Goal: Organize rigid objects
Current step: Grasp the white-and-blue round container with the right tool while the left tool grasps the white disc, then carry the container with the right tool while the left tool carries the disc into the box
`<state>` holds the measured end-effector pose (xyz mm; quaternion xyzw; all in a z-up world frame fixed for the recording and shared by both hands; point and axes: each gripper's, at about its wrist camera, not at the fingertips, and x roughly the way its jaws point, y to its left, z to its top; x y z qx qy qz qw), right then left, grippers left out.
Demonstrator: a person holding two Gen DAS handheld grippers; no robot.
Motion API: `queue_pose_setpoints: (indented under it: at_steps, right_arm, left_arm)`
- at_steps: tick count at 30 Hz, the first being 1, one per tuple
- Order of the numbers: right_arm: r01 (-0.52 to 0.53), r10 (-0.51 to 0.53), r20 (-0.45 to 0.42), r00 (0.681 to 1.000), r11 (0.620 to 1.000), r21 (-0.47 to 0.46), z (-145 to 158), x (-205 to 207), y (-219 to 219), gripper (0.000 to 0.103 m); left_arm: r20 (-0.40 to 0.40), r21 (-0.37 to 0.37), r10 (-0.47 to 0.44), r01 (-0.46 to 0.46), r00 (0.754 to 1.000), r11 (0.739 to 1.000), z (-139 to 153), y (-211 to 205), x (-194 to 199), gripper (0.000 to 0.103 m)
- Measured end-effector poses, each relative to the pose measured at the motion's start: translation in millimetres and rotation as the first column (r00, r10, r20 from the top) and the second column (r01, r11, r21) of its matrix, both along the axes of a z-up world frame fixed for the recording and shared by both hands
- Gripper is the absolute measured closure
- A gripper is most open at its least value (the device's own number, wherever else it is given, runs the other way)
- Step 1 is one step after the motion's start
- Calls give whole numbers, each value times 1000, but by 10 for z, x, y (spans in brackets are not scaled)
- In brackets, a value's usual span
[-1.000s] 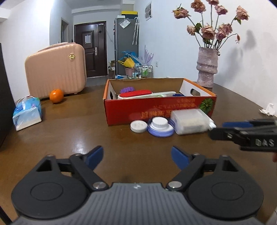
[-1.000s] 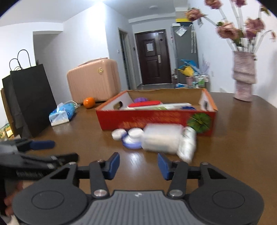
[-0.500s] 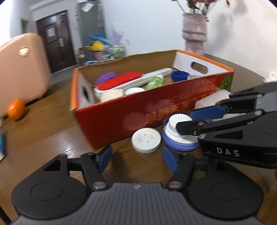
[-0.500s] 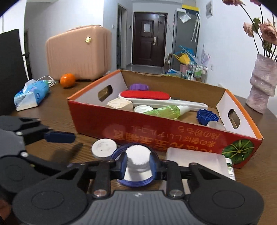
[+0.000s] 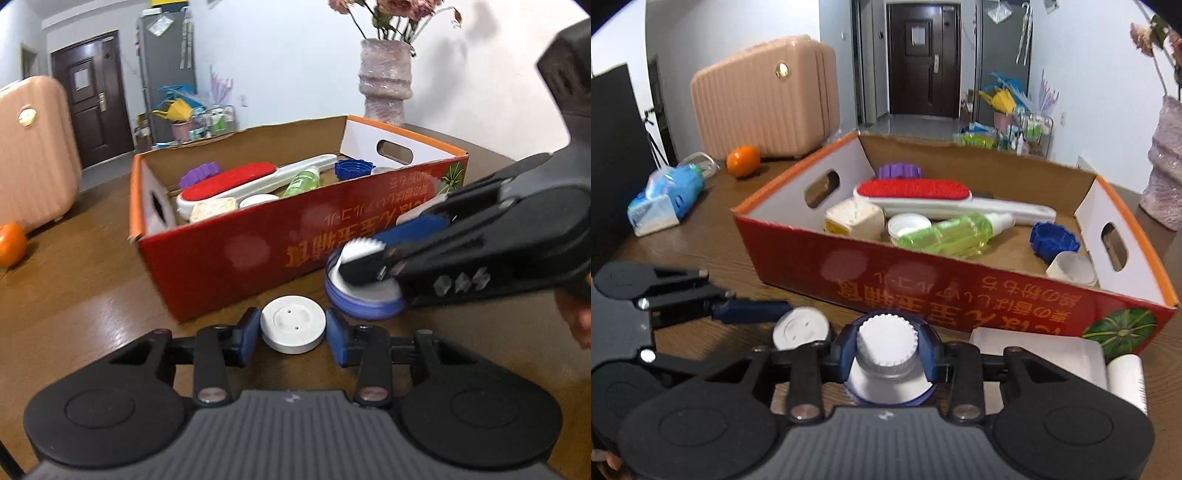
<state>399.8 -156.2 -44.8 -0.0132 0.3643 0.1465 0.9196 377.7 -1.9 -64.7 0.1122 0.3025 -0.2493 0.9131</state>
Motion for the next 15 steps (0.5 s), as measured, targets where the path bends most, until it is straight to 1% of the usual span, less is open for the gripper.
queue_pose_setpoints:
  at_steps: [2,3,4,6,7,8,10,13,15]
  right_arm:
    - [-14,13,46,999,1000,19,115,-167,-56,68]
    - [-23,21,70,997,999,33,172,-271,-100,68]
    - [-26,22,91,996,998,51,222,-377,-149,68]
    - [-28,16,138,990,996,84,309,-604,-239,68]
    - [-25,10,157,988,996,90,341,-725,-278,68]
    - [-19,3,168,986,996,92,367,-825,-311,68]
    - [-7,-12,185,983,995,102,411,-1050,-399,68]
    - [15,-36,195,980,994,107,449,-1365,-557,68]
    - [35,-58,199,978,993,117,465,-1557,-674,68]
  left_arm:
    - [36,5,50,-51,998,999,80,51,-174,64]
    - [50,-12,77,-77,996,997,130,76,-262,64]
    - [48,-48,103,-101,994,994,185,117,-350,64]
    - [-2,-148,134,-133,991,980,258,189,-515,64]
    - [-26,-180,132,-134,991,974,273,193,-590,64]
    - [-40,-198,138,-144,990,970,287,179,-685,64]
    - [-41,-211,159,-164,986,963,333,132,-875,64]
    - [-63,-280,171,-182,983,943,421,137,-1162,64]
    - [-57,-300,186,-194,981,934,490,133,-1327,64]
